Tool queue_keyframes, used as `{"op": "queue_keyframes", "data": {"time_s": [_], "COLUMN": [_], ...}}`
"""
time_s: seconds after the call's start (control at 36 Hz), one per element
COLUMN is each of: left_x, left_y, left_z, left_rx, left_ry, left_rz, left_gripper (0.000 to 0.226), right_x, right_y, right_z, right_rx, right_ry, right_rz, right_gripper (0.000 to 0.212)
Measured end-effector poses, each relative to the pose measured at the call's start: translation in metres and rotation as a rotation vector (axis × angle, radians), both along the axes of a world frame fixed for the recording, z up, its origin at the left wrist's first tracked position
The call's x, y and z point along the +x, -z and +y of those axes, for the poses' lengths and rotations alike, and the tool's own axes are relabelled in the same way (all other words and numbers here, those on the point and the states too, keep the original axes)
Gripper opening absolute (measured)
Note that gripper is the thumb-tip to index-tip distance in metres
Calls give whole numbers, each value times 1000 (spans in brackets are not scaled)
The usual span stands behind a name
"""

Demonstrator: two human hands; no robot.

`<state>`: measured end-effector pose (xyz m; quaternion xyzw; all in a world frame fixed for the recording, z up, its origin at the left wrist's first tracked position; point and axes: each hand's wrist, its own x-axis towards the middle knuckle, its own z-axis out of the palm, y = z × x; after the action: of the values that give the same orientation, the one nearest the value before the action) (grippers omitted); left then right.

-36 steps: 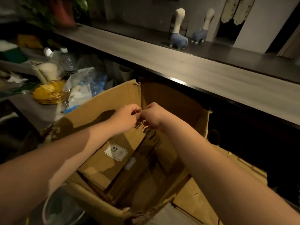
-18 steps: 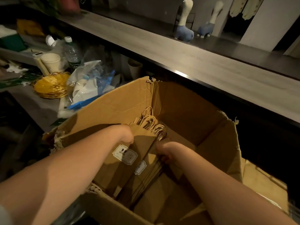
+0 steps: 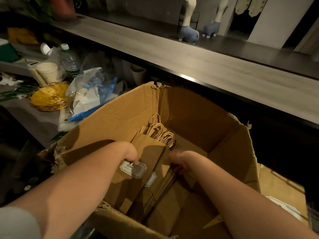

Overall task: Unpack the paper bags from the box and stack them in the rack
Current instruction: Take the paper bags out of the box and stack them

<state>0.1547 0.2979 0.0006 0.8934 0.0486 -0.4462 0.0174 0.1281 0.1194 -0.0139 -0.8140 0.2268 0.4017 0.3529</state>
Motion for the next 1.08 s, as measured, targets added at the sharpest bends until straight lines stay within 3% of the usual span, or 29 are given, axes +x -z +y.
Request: {"op": "queue_keyframes", "data": {"time_s": [0.22, 0.47, 0.69, 0.83, 0.94, 1.08], "left_x": [-4, -15, -16, -13, -8, 0], "left_y": [5, 2, -2, 0, -1, -10], "left_z": [0, -3, -9, -9, -7, -3], "left_rx": [-90, -254, -398, -505, -644, -867], "left_ry": [-104, -273, -391, -519, -669, -852], "left_rz": [-44, 2, 51, 81, 74, 25], "left_gripper": [68, 49, 60, 55, 36, 40], "right_x": [5, 2, 2, 6, 13, 19], "right_y": [5, 2, 0, -6, -14, -32], "right_z": [5, 1, -2, -5, -13, -27], "right_rx": [29, 83, 14, -82, 75, 290], "right_ry": [-46, 45, 75, 128, 270, 370], "right_rz": [55, 51, 34, -117, -230, -308], "right_gripper": [23, 35, 36, 33, 25, 12]}}
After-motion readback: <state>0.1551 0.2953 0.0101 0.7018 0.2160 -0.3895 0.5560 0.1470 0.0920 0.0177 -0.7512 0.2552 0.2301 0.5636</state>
